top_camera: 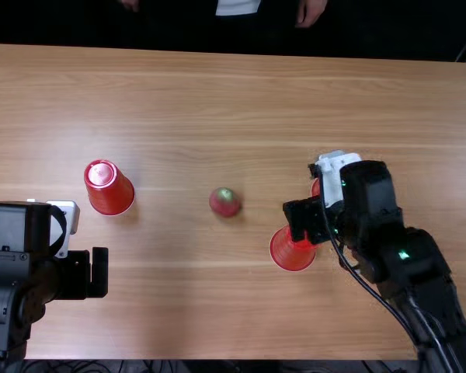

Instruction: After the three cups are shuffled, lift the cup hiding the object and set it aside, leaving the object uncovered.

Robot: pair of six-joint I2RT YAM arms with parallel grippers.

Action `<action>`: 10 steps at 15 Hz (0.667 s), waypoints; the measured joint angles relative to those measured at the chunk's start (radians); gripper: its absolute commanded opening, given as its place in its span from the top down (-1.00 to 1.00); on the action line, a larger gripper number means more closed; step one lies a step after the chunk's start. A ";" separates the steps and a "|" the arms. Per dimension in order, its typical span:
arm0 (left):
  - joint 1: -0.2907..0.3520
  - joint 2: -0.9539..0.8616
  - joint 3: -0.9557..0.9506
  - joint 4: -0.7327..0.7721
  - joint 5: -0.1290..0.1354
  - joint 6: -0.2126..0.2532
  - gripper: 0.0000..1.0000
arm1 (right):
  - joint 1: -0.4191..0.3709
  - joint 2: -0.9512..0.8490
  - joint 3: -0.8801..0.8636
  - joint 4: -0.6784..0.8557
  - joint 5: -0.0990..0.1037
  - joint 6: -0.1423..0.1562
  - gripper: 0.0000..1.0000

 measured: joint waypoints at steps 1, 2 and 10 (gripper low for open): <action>0.000 0.000 0.000 0.000 0.000 0.000 -1.00 | -0.037 -0.028 0.018 -0.017 -0.002 0.000 -1.00; 0.000 0.000 0.000 0.000 -0.001 0.000 -1.00 | -0.103 -0.062 0.018 -0.043 0.001 0.000 -1.00; 0.001 -0.146 -0.081 0.002 0.000 0.000 -1.00 | -0.327 -0.426 -0.125 -0.048 0.006 0.000 -1.00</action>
